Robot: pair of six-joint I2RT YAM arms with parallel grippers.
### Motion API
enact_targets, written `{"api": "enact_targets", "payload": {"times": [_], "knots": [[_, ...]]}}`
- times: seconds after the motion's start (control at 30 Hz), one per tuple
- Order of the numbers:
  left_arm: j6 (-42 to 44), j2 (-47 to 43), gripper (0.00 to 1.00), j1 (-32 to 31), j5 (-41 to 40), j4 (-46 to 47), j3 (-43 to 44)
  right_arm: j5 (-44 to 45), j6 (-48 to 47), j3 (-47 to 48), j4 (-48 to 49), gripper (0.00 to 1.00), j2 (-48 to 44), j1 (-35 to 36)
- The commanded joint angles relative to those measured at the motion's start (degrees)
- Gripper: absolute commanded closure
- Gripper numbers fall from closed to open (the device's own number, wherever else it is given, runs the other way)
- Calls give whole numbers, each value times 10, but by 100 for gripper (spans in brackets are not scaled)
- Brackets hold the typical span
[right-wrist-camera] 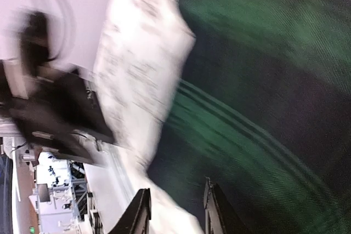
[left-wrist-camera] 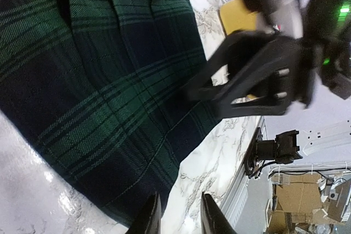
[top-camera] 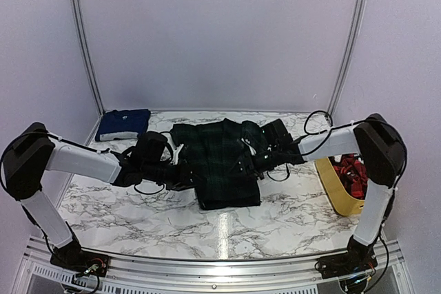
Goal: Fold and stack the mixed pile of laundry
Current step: Smooth out the rectangle-folded skirt at the center of the board.
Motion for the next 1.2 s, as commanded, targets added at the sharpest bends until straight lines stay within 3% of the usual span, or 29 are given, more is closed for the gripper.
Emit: {"api": "enact_targets", "payload": {"times": [0.0,0.17,0.33,0.5,0.63,0.9,1.0,1.17], "knots": [[15,-4,72,-3,13,-7,40,0,-22,-62,16,73,53,-29],[24,29,70,-13,5,-7,73,6,-37,-95,29,76,96,-37],[19,125,71,-21,3,11,116,25,-39,-105,26,80,118,-41],[-14,203,72,-21,4,102,74,35,-44,-122,25,82,135,-51],[-3,246,74,-21,1,119,43,36,-47,-133,26,83,135,-54],[61,109,76,-34,-2,120,-76,23,-47,-152,32,82,114,-53],[66,69,74,-48,-5,100,-67,18,-46,-148,31,82,104,-48],[53,95,74,-55,-27,92,-36,12,-35,-139,34,81,100,-33]]}}
